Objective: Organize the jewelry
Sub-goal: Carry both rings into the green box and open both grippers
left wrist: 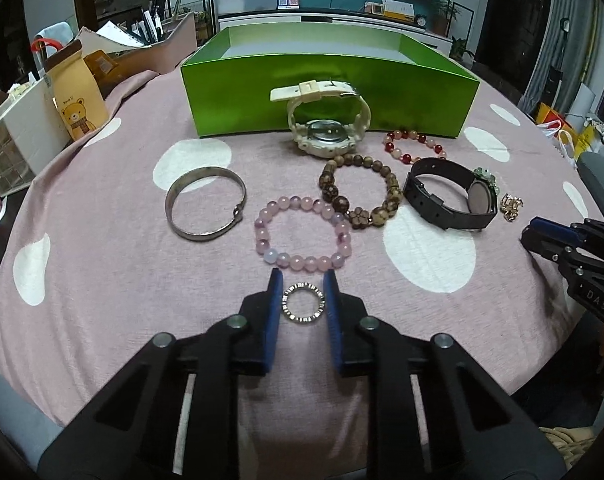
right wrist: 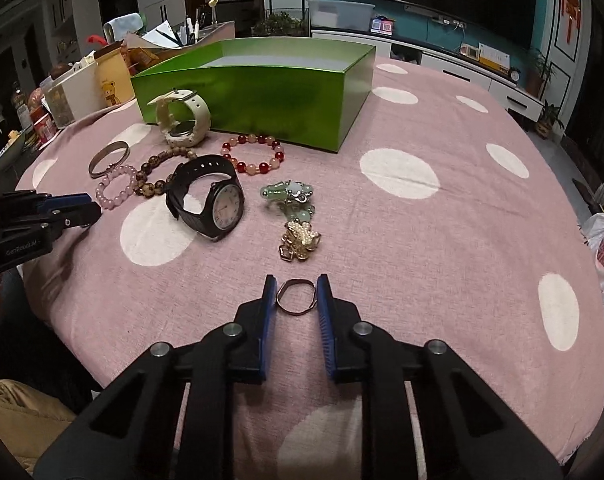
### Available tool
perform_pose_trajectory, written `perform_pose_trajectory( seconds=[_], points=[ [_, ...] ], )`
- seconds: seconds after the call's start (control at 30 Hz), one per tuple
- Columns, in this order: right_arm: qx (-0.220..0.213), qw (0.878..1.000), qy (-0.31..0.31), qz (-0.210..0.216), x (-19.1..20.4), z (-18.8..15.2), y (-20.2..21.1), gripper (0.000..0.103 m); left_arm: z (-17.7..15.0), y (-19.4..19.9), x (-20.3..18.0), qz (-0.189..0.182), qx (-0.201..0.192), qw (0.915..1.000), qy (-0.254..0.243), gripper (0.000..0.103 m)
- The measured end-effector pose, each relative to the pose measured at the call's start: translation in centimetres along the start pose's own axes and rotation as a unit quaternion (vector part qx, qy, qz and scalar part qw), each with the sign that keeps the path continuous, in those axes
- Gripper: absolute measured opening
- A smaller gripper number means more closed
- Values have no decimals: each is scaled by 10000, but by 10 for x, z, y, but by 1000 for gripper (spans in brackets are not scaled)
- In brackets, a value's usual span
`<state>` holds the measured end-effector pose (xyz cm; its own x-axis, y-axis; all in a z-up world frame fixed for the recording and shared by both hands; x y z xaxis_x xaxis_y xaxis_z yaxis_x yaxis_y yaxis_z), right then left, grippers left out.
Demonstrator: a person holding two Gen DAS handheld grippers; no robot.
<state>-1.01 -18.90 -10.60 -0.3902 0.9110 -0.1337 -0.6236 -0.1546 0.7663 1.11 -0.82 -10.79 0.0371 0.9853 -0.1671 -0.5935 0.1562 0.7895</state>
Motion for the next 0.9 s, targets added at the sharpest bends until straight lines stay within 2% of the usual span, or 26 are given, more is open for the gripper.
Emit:
perform_pose_trajectory(
  seconds=[0.23, 0.5, 0.7, 0.9],
  points=[
    [-167, 9999, -32, 5, -2, 9, 9, 20, 6, 2, 5, -161, 71, 9996, 226, 20],
    [-603, 9981, -135, 25, -13, 36, 27, 20, 31, 21, -1, -324, -254, 9987, 284, 20],
    [-1080, 9940, -145, 105, -24, 76, 34, 20, 74, 33, -11, -565, -589, 9961, 334, 20],
    [-1432, 9896, -59, 99, -31, 117, 27, 20, 120, 29, -20, -574, -804, 9945, 339, 20]
  ],
)
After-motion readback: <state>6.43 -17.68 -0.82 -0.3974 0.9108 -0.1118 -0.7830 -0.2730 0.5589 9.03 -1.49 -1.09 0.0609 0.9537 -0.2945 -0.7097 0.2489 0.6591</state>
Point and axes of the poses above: each gripper's, at about its wrist camera, not at the fingertips, and y roughly against the way its jaws point, x to its left, z to its top, the point moved 3 cm from there along -y, roughly the way its jaws point, and after that the axes turned 13 degrees about y, right-handed, at the moved point
